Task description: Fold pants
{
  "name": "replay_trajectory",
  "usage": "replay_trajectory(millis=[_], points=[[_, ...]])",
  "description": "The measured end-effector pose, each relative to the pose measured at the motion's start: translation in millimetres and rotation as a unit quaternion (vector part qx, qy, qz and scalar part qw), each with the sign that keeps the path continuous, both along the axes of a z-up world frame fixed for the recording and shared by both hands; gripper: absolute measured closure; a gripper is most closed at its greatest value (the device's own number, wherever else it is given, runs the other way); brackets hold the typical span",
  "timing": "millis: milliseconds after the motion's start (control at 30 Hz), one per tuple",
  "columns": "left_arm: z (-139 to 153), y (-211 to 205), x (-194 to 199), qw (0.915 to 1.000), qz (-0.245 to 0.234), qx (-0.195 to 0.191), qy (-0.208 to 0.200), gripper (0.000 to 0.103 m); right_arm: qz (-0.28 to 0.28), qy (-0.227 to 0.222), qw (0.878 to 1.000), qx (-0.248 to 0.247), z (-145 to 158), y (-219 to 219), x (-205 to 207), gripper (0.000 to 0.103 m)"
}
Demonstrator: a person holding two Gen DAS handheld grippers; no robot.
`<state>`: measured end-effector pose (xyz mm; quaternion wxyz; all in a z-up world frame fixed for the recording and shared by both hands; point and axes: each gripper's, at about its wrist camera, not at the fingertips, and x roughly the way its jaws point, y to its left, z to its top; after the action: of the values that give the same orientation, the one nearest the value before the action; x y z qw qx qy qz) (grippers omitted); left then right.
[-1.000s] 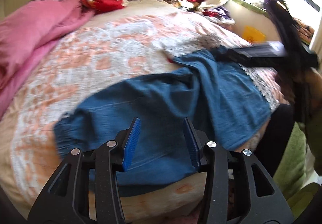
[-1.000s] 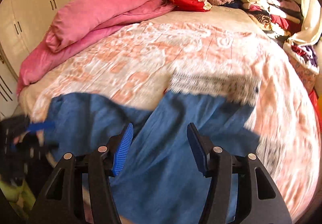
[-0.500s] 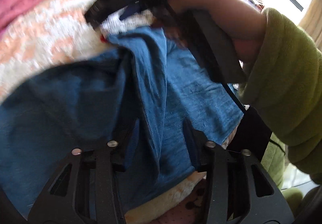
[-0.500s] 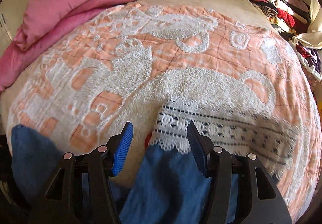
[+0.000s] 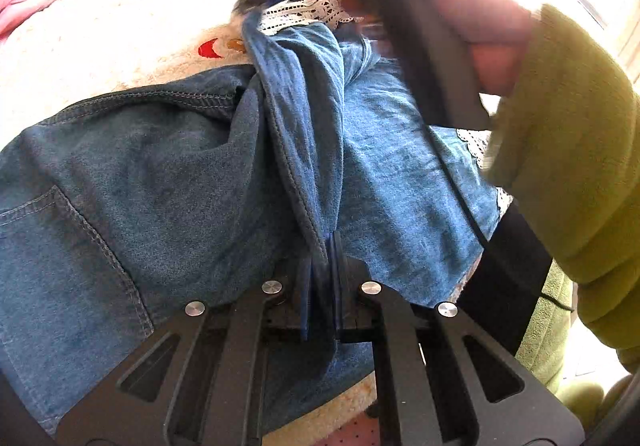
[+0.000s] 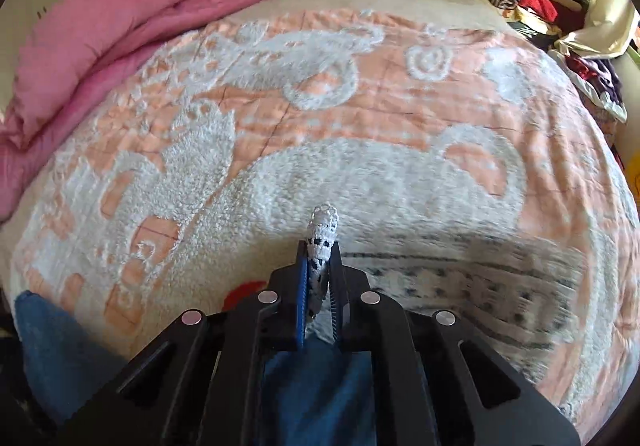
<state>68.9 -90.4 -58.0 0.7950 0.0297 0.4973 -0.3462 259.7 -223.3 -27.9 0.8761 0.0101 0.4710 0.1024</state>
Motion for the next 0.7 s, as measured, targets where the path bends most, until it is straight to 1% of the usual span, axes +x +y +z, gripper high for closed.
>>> replay_trajectory(millis=[133,200,267,300,333,367,433,467,567,700], points=[[5.8,0.8,-3.5,1.0,0.005,0.004,-0.006,0.1,-0.025,-0.023,0.998,0.055,27.0,-44.1,-35.6,0.095],[8.7,0.2,-5.3,0.9999,0.009,0.006,-0.01,0.095,-0.041,-0.036,0.995,0.08,40.5,-70.2,-60.6,0.095],[15.0,2.0,-7.0,0.9997,0.016,0.004,-0.016,0.078,-0.053,-0.046,0.993,0.092,49.6,-87.3,-79.8,0.095],[17.5,2.8,-8.2,0.9996,0.019,0.004,-0.021,0.078,-0.062,-0.052,0.992,0.1,55.9,-99.2,-96.0,0.095],[17.5,8.1,-4.3,0.9995,0.02,0.005,-0.025,0.078,-0.068,-0.056,0.99,0.106,59.7,-107.1,-108.2,0.095],[20.2,7.8,-5.1,0.9993,0.021,0.007,-0.03,0.084,-0.074,-0.06,0.989,0.112,63.0,-115.4,-120.3,0.095],[22.0,10.4,-9.3,0.999,0.02,0.01,-0.04,0.103,-0.086,-0.065,0.986,0.124,68.8,-135.1,-150.9,0.095],[21.9,11.4,-6.4,0.9987,0.017,0.014,-0.046,0.103,-0.088,-0.066,0.986,0.127,70.3,-139.6,-158.7,0.095],[31.7,12.3,-13.4,0.9974,-0.004,0.024,-0.067,0.103,-0.093,-0.066,0.984,0.136,72.6,-153.9,-196.9,0.095],[42.0,12.6,-27.7,0.9944,-0.026,0.035,-0.096,0.103,-0.106,-0.051,0.981,0.154,57.4,-163.8,-245.4,0.095]])
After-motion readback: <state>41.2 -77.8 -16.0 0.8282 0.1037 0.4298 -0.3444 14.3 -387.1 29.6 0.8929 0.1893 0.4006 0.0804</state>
